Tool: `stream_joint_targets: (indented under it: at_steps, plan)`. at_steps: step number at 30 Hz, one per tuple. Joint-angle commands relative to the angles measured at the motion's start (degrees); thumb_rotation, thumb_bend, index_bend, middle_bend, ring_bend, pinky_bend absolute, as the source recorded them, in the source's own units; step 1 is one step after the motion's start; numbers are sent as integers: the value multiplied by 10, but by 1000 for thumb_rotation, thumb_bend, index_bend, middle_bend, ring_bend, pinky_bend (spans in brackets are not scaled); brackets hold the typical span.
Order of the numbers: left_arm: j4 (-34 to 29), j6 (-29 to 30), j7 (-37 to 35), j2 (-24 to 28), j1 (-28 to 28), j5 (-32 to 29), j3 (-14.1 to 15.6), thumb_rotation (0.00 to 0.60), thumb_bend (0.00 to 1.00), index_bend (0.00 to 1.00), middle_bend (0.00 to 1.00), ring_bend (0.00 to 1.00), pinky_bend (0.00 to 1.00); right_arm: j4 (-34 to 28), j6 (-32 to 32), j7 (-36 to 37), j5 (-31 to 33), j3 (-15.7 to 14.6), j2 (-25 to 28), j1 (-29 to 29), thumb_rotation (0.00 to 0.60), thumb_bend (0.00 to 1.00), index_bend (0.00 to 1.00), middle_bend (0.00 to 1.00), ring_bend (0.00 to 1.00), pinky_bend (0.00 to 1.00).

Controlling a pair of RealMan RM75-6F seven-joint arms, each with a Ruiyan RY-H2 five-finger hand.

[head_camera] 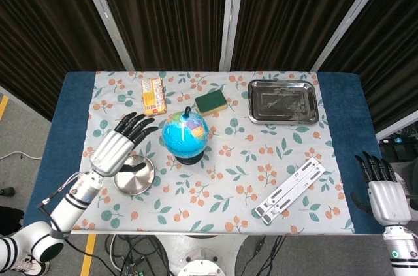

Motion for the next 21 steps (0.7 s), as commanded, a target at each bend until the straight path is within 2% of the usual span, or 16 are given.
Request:
stream_joint_targets:
  at_steps: [1,10,21]
  plan:
    - [-1,6,-4,6,4,1,0,600,41,176,108,58,78,-1,0,-1,0,0,0,0,600,217,0,0,0,0]
    - [-14,2,-20,-11,-13,43,5,600,40,175,117,58,78,-1,-2,-3,0,-1,-1,1,600,217,0,0,0,0]
    - [-8,-40,0,-52,-45,37,-1,600,41,175,117,58,78,9,-3,10,4,0,-3,0,600,218,0,0,0,0]
